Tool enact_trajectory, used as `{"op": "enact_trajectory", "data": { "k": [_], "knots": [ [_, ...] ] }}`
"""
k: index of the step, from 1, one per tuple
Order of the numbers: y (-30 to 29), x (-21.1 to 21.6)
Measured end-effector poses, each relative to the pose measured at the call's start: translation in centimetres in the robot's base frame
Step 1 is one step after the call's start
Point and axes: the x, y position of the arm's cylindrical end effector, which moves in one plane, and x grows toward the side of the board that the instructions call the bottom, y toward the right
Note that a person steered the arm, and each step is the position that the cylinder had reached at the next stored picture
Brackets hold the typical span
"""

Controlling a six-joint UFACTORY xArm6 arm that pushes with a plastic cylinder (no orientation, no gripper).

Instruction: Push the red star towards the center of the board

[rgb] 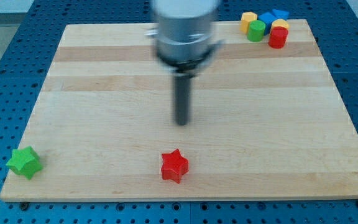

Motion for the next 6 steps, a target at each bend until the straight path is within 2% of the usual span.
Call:
{"op": "enact_trajectory", "data": {
  "k": [1, 2, 5, 6],
  "knots": [
    [-7.4, 4.6],
    [-4.2, 12.2],
    [8.0, 10.9],
    [8.0, 8.0]
  ]
}}
